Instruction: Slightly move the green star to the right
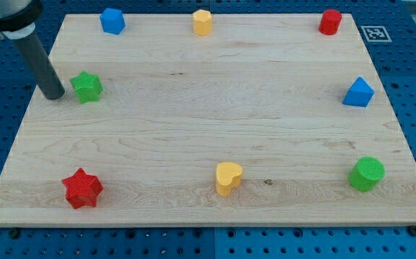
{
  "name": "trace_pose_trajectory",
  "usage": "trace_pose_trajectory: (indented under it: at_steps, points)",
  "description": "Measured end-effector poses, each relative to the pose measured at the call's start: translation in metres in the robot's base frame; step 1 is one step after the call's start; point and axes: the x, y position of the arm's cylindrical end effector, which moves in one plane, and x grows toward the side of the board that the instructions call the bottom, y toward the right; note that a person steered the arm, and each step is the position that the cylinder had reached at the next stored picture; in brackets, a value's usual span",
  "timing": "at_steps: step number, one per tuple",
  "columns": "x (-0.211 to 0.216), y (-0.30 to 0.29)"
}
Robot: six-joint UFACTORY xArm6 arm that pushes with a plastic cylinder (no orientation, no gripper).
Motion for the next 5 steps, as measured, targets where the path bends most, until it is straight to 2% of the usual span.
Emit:
trace_pose_trajectory:
  at_steps: [1,3,5]
  points:
    - [-0.023,-0.007]
    - [0.013,0.027]
    - [0.006,0.056]
